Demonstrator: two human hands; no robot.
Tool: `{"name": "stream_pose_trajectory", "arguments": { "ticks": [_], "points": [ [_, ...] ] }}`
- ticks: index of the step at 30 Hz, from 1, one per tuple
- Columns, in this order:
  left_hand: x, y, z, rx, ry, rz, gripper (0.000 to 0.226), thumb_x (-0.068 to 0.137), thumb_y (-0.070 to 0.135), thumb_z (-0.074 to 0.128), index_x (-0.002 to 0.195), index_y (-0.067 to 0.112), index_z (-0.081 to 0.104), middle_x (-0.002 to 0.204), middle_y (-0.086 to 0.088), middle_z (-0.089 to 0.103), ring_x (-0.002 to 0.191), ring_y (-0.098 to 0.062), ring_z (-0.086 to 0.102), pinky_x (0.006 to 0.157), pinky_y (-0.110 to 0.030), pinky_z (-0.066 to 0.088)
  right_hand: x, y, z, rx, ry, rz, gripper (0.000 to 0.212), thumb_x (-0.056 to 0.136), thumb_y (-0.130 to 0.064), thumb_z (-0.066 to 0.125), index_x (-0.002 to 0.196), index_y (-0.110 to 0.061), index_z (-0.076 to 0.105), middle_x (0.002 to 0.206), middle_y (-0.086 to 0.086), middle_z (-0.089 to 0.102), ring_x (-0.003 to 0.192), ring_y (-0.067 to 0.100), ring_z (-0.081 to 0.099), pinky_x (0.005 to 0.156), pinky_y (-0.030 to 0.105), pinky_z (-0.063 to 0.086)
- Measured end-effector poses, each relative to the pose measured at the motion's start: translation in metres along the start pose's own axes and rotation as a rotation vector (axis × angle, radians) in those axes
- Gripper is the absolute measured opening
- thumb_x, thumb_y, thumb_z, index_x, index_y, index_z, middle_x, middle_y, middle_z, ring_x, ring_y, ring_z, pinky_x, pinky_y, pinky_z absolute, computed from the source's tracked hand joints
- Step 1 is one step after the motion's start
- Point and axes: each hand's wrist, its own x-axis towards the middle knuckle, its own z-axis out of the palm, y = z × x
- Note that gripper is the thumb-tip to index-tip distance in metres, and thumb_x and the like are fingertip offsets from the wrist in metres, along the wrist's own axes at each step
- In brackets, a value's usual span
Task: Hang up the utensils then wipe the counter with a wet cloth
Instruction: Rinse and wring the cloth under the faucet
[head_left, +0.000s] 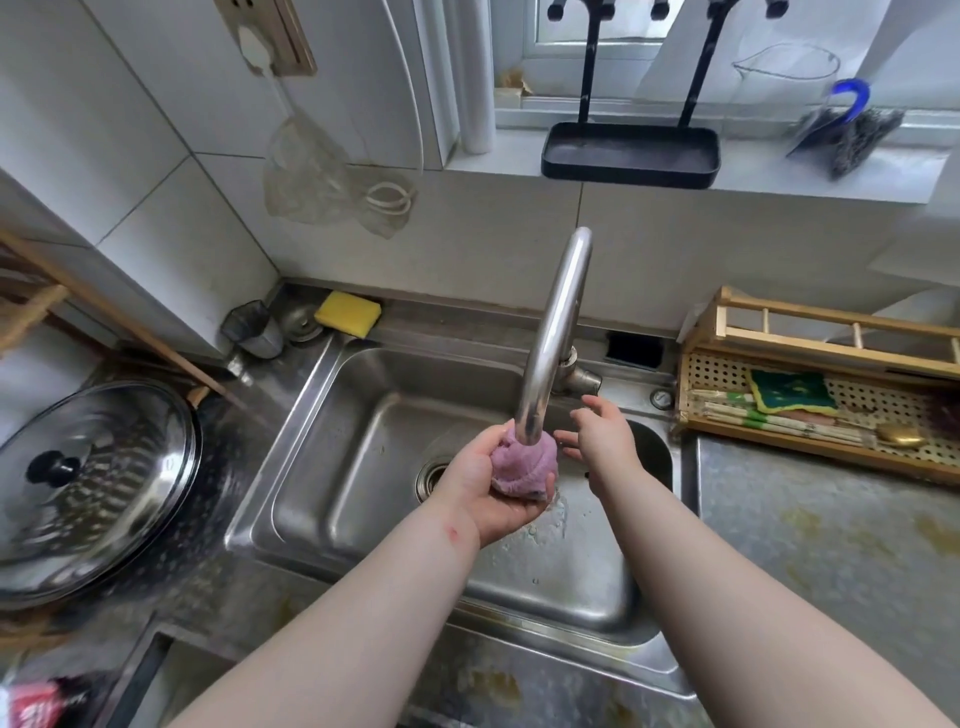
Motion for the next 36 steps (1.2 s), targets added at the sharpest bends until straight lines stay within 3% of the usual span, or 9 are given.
{"name": "stream_pose_trajectory", "arguments": {
  "ticks": [6, 10, 14, 17, 20, 26, 32, 34, 36],
  "points": [
    [-0.005, 0.002, 0.000, 0.064, -0.039, -0.002, 0.023, 0.079, 0.024, 0.065, 0.068, 0.008, 0.078, 0.082, -0.012, 0.073, 0.081, -0.021, 0.058, 0.073, -0.031, 0.047, 0.003, -0.004, 0.023, 0.037, 0.037, -0.011, 0.039, 0.092, -0.011, 0.051, 0.130, -0.015, 0.054, 0.123, 0.014, 0.062, 0.086, 0.029, 0.073, 0.075, 0.040, 0.061],
    [-0.001, 0.007, -0.007, 0.087, -0.039, 0.033, 0.021, 0.090, 0.024, 0.062, 0.085, 0.007, 0.074, 0.091, -0.014, 0.068, 0.080, -0.024, 0.057, 0.073, -0.034, 0.048, -0.005, -0.014, 0.015, -0.070, -0.130, -0.010, 0.042, 0.094, -0.016, 0.056, 0.135, -0.018, 0.053, 0.118, 0.017, 0.067, 0.060, 0.019, 0.069, 0.050, 0.024, 0.050],
    [0.001, 0.007, -0.019, 0.161, -0.016, 0.068, 0.016, 0.073, 0.021, 0.069, 0.082, 0.009, 0.074, 0.094, -0.014, 0.067, 0.079, -0.027, 0.058, 0.074, -0.037, 0.049, -0.018, -0.009, 0.002, -0.215, -0.147, -0.006, 0.034, 0.100, -0.028, 0.054, 0.133, -0.021, 0.057, 0.125, 0.005, 0.064, 0.095, 0.026, 0.071, 0.068, 0.032, 0.049],
    [0.001, 0.008, -0.030, 0.257, 0.002, 0.114, 0.020, 0.083, 0.027, 0.068, 0.100, 0.015, 0.069, 0.101, -0.013, 0.067, 0.085, -0.028, 0.062, 0.077, -0.037, 0.050, -0.048, 0.007, 0.010, -0.176, -0.321, 0.067, 0.027, 0.096, -0.033, 0.059, 0.111, -0.016, 0.072, 0.105, 0.004, 0.074, 0.079, 0.021, 0.068, 0.070, 0.033, 0.050],
    [-0.004, 0.013, -0.039, 0.375, -0.011, 0.239, 0.005, 0.090, 0.026, 0.065, 0.088, 0.021, 0.066, 0.087, -0.015, 0.062, 0.076, -0.025, 0.057, 0.069, -0.032, 0.044, -0.083, 0.016, 0.015, -0.120, -0.443, 0.082, 0.025, 0.095, -0.029, 0.059, 0.107, -0.014, 0.076, 0.092, 0.004, 0.074, 0.076, 0.020, 0.065, 0.068, 0.030, 0.050],
    [-0.020, 0.015, -0.046, 0.578, -0.079, 0.431, 0.005, 0.094, 0.020, 0.064, 0.091, 0.016, 0.066, 0.082, -0.011, 0.069, 0.070, -0.025, 0.065, 0.067, -0.032, 0.051, -0.116, 0.000, 0.012, -0.087, -0.341, -0.061, 0.028, 0.088, -0.001, 0.054, 0.105, -0.010, 0.075, 0.087, 0.011, 0.074, 0.079, 0.022, 0.065, 0.061, 0.030, 0.046],
    [-0.038, 0.042, -0.054, 0.386, -0.013, 0.545, 0.009, 0.098, 0.014, 0.059, 0.092, 0.013, 0.066, 0.084, -0.008, 0.071, 0.069, -0.017, 0.069, 0.061, -0.029, 0.057, -0.131, -0.005, 0.018, -0.330, -0.133, -0.350, 0.021, 0.088, -0.002, 0.064, 0.088, -0.019, 0.078, 0.082, 0.009, 0.077, 0.073, 0.024, 0.067, 0.067, 0.038, 0.057],
    [-0.042, 0.054, -0.064, 0.324, 0.059, 0.541, 0.011, 0.098, 0.016, 0.059, 0.089, 0.013, 0.065, 0.079, -0.008, 0.070, 0.062, -0.016, 0.068, 0.055, -0.028, 0.057, -0.139, -0.008, 0.022, -0.282, -0.022, -0.365, 0.031, 0.085, 0.006, 0.056, 0.084, -0.018, 0.076, 0.078, 0.007, 0.076, 0.071, 0.022, 0.069, 0.070, 0.039, 0.059],
    [-0.042, 0.064, -0.079, 0.340, 0.149, 0.487, 0.007, 0.096, 0.024, 0.063, 0.092, 0.020, 0.066, 0.089, -0.006, 0.070, 0.073, -0.019, 0.067, 0.064, -0.035, 0.056, -0.144, -0.013, 0.026, -0.206, 0.010, -0.319, 0.031, 0.086, 0.009, 0.053, 0.084, -0.014, 0.073, 0.075, 0.003, 0.074, 0.070, 0.019, 0.070, 0.071, 0.034, 0.060]
  ]
}}
